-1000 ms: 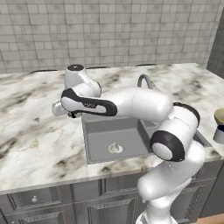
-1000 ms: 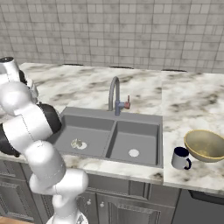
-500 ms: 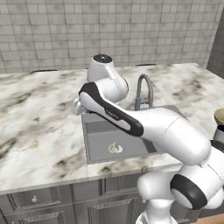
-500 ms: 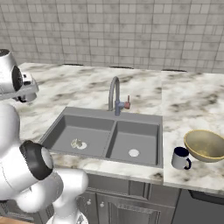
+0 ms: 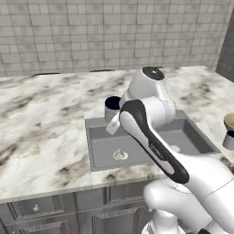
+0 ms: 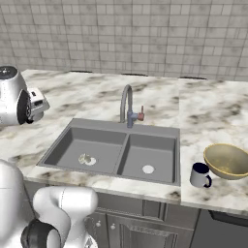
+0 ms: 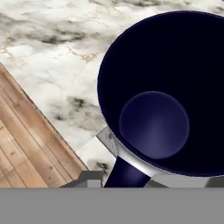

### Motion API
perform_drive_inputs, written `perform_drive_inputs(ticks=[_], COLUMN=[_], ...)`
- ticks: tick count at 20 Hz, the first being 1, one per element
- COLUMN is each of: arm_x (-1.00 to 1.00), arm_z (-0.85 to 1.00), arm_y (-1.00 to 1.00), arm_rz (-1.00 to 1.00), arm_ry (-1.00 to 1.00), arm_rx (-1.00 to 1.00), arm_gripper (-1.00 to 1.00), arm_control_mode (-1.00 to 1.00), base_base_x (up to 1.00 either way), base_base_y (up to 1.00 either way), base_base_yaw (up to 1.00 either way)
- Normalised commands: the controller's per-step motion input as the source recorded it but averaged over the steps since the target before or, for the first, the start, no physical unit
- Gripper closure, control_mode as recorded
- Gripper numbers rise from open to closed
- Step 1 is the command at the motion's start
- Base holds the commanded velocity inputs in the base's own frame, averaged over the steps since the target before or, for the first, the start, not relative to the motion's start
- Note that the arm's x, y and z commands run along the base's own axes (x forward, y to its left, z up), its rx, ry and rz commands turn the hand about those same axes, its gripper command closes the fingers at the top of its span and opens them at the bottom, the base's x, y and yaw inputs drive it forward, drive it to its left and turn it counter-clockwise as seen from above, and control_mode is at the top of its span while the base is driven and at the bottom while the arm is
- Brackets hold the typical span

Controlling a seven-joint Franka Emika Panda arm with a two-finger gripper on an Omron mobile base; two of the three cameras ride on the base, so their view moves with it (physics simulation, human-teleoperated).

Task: Clear the mugs and bowl far away from the sink.

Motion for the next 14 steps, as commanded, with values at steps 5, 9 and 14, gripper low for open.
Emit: perform_drive_inputs(ticks=[5,9,14], arm_x=[-0.57,-0.43,-0.29], arm_z=[0.41,0.57,0.28], arm_y=[-0.26,-0.02,-0.21], arm_rz=[-0.04,-0.13,-0.08], arm_ry=[0.06,0.17,0.11], arm_rx=[0.01,0.03,0.04], arm_gripper=[1.00,1.00,1.00], arm_control_mode=[-1.00,-1.00,-1.00], base_base_x=[0.00,0.00,0.00], base_base_y=[0.00,0.00,0.00], base_base_yaw=[0.00,0.00,0.00])
